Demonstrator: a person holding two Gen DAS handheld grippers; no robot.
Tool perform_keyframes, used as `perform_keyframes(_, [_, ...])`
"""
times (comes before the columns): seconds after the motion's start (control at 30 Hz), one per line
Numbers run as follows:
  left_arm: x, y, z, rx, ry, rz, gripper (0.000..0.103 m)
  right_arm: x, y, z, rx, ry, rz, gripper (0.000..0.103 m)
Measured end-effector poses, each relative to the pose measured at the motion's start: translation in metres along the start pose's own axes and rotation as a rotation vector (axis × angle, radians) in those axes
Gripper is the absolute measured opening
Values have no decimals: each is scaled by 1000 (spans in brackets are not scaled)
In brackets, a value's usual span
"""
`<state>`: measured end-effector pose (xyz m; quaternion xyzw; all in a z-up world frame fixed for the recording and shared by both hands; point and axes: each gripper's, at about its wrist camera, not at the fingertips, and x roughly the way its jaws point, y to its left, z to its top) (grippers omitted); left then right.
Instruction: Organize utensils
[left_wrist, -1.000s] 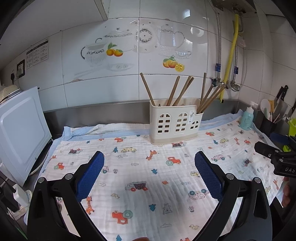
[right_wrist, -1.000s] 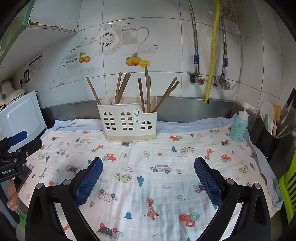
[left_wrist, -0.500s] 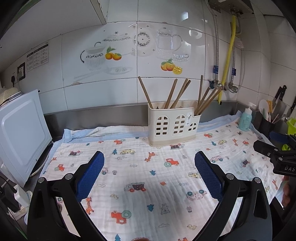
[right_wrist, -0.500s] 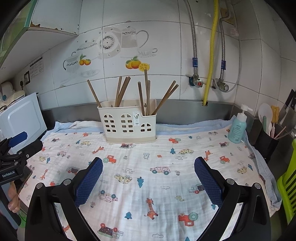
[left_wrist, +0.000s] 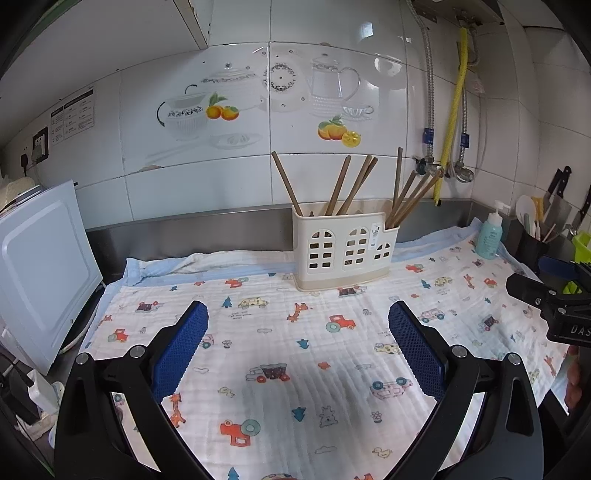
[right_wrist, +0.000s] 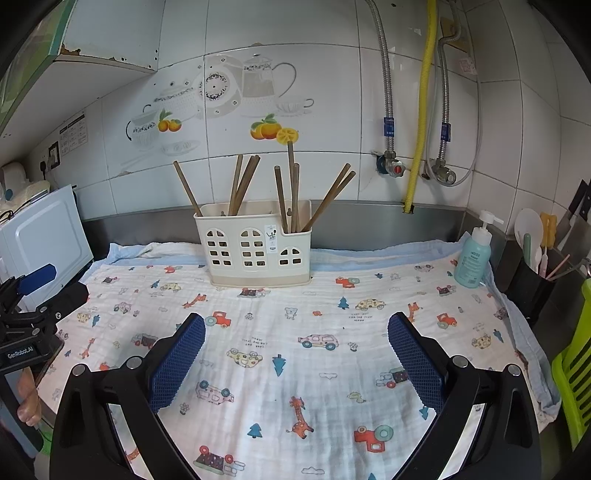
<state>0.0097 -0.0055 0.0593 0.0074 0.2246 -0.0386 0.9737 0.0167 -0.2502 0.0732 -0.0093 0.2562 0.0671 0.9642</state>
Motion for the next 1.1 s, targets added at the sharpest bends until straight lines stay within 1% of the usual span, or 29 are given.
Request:
perform_keyframes(0.63, [4,-3,-2,0,5,-13,97,1,4,3,-9,0,7,96])
perform_keyframes(0.77, [2,-2,-3,1,-6,-2,97,2,5,3,-9,-1,8,96])
perform_keyframes(1.1, [3,-1,-3,-1,1,-5,97,1,6,1,-10,-1,7,96])
